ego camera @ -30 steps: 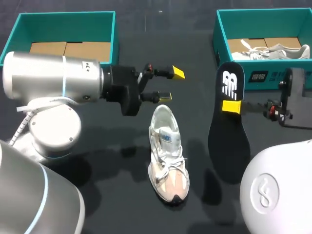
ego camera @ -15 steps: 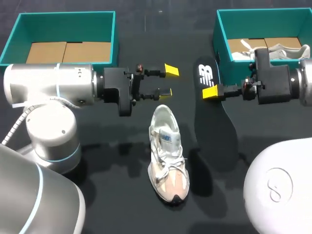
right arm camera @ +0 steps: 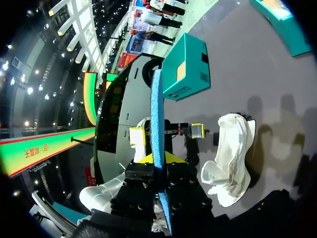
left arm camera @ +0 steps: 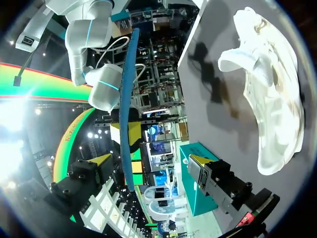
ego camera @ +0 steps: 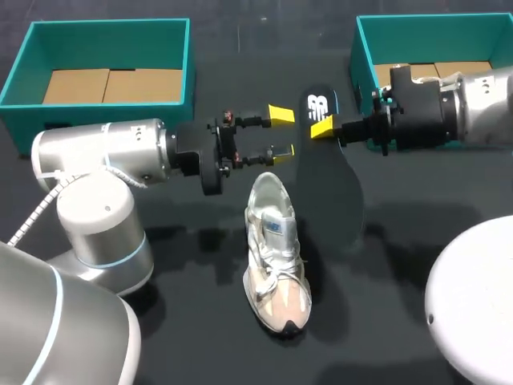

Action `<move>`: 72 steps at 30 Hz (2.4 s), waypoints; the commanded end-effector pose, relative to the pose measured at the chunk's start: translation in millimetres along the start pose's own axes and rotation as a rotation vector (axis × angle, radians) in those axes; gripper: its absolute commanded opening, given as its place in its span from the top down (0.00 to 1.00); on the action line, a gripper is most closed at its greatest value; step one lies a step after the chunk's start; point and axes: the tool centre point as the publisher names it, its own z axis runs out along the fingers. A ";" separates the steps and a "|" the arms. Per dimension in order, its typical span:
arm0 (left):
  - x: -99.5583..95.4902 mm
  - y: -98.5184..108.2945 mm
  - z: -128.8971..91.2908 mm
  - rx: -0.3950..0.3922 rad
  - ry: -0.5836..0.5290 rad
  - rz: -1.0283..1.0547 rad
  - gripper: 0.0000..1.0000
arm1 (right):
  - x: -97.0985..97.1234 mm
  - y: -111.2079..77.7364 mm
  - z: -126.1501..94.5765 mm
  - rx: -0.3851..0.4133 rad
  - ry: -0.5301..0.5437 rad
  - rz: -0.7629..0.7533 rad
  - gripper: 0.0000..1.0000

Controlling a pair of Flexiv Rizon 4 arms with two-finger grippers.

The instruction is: Take the shoe out of the shoebox, open the shoe tongue, remove and reinsert the insole, then place the shoe into the shoebox

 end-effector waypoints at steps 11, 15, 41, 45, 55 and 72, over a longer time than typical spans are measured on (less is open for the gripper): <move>-1.2 2.5 10.3 0.021 0.000 0.001 0.00 | -18.5 22.7 15.4 -0.006 0.040 0.039 1.00; -4.4 4.2 11.3 0.039 -0.004 -0.003 0.00 | -29.5 34.7 19.3 0.005 0.144 0.080 1.00; 3.8 4.4 19.0 0.087 -0.001 -0.031 0.02 | -47.9 74.2 18.3 0.037 0.220 0.177 1.00; 6.2 3.8 23.4 0.100 0.009 -0.038 0.16 | -52.5 81.9 19.1 0.035 0.190 0.189 1.00; 16.9 6.4 31.7 0.110 0.050 -0.054 0.46 | -55.8 92.3 20.2 0.041 0.190 0.216 1.00; 27.4 8.7 38.3 0.095 0.091 -0.060 0.95 | -57.3 93.7 19.1 0.040 0.194 0.229 1.00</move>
